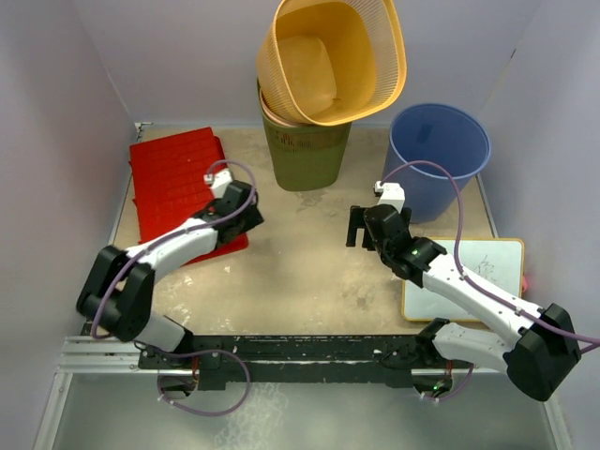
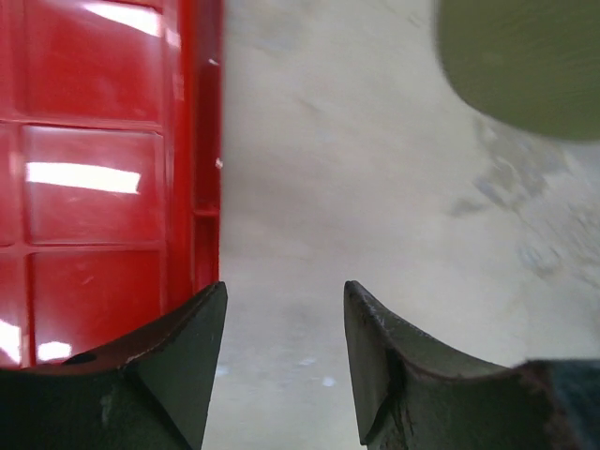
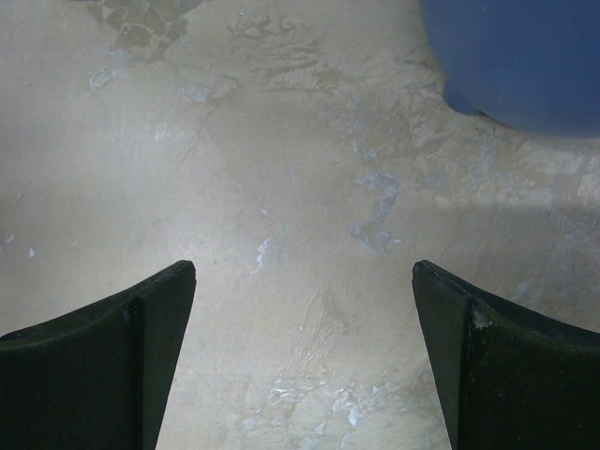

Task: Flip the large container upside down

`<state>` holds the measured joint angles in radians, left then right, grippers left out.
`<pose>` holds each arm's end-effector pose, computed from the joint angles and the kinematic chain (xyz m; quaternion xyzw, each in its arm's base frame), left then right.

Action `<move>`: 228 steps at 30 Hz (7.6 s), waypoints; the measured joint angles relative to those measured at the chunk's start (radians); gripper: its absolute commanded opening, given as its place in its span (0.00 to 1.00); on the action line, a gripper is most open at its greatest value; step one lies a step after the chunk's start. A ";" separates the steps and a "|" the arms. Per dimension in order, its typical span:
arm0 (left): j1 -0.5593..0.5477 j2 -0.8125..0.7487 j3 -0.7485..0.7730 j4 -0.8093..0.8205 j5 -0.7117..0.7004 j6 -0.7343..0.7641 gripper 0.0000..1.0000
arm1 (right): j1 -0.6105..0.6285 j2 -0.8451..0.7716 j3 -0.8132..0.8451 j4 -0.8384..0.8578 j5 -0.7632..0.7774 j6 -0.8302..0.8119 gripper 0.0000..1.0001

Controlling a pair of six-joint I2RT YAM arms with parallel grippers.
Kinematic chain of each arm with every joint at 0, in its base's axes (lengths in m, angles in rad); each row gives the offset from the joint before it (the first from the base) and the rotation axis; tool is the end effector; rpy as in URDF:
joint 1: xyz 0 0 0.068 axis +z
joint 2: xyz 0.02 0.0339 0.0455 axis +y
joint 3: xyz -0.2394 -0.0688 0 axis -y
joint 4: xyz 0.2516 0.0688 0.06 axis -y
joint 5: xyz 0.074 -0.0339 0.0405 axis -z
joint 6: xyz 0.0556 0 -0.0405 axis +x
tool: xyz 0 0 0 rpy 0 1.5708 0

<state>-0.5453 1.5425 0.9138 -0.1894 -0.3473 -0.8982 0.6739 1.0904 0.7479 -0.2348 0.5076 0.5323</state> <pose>0.2991 -0.1593 0.1612 -0.2233 0.8907 -0.1186 0.3779 0.2272 0.1469 0.2309 0.0592 0.8573 0.0799 0.5051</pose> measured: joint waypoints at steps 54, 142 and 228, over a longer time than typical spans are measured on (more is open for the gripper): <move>0.183 -0.251 -0.095 -0.362 -0.067 0.027 0.47 | 0.000 0.013 0.000 0.002 0.000 0.000 1.00; -0.352 0.247 1.297 -0.303 -0.530 0.553 0.41 | 0.000 -0.052 0.027 -0.064 0.061 -0.018 1.00; 0.343 -0.488 -0.194 -0.105 0.625 -0.085 0.53 | -0.001 -0.448 0.158 0.000 0.435 -0.351 1.00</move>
<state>-0.2028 1.0550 0.7200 -0.2943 0.2775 -0.9833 0.6731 0.6422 0.9062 -0.2344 0.9428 0.1818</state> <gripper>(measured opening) 0.337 0.997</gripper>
